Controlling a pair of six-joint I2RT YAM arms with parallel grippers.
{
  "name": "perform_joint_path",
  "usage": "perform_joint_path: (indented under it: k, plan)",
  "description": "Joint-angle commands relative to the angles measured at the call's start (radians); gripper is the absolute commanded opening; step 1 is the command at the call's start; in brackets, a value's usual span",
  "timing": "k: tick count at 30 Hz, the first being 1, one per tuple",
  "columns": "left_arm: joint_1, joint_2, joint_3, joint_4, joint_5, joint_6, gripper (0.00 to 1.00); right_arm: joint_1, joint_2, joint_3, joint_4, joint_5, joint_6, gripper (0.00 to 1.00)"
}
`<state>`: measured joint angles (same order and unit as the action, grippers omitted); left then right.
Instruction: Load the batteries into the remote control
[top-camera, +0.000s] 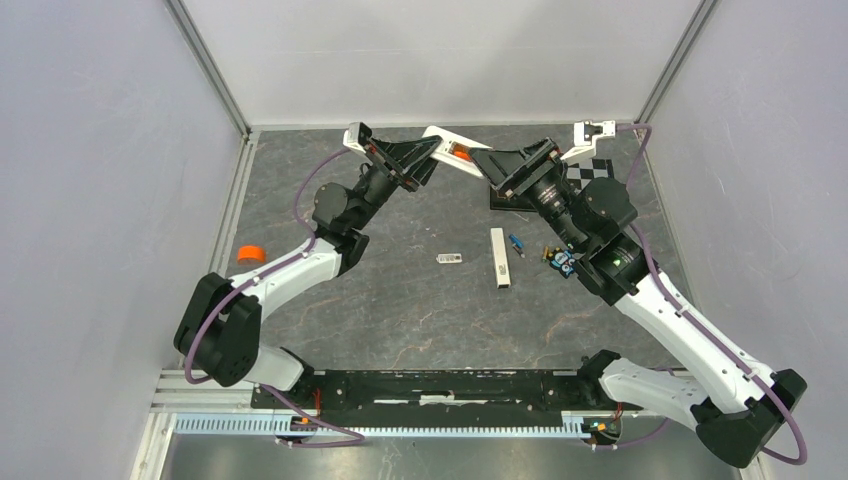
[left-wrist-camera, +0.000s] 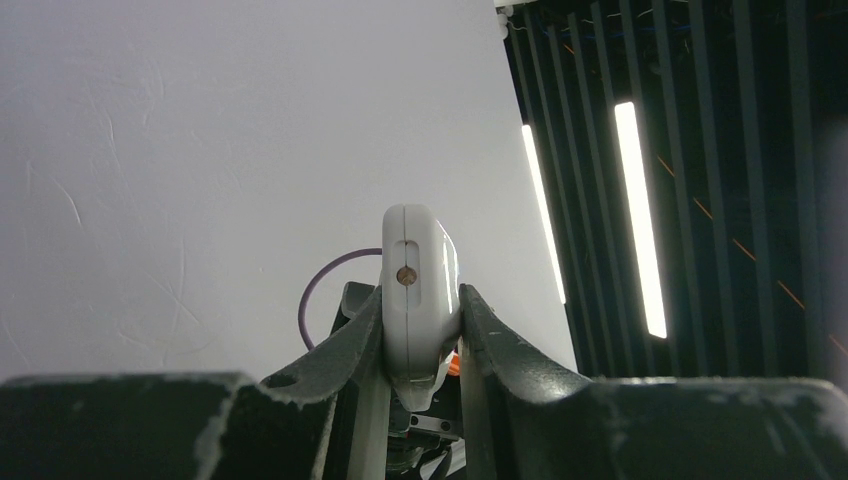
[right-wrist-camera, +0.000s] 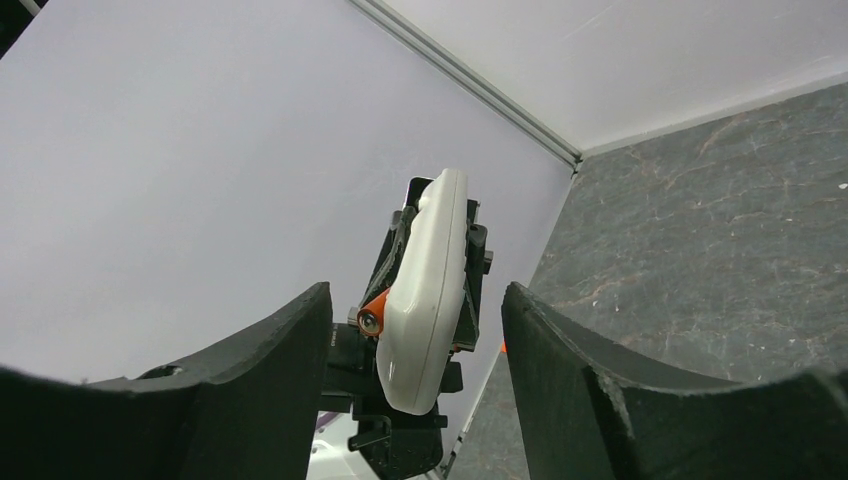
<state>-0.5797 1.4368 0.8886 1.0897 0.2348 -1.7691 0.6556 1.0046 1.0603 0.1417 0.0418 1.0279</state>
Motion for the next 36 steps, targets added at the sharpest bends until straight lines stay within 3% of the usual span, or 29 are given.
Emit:
perform_joint_path:
  k: [1,16,28,34,36]
  plan:
    - [-0.003,-0.037,0.012,0.050,-0.012,-0.029,0.02,-0.001,-0.003,-0.009,0.038,0.009,0.025,0.66]
    - [-0.014,-0.040,0.041,0.054,0.049,0.017,0.02,-0.001,0.034,-0.036,0.033,-0.002,0.052,0.46]
    - [-0.014,-0.063,0.059,0.036,0.091,0.112,0.02,-0.001,0.055,-0.012,-0.151,0.055,0.066,0.31]
    - [-0.015,-0.122,0.069,-0.083,0.129,0.319,0.02,-0.001,0.084,0.043,-0.354,0.117,0.099,0.22]
    - [-0.014,-0.164,0.072,-0.147,0.136,0.414,0.02,-0.001,0.087,0.037,-0.371,0.126,0.104,0.26]
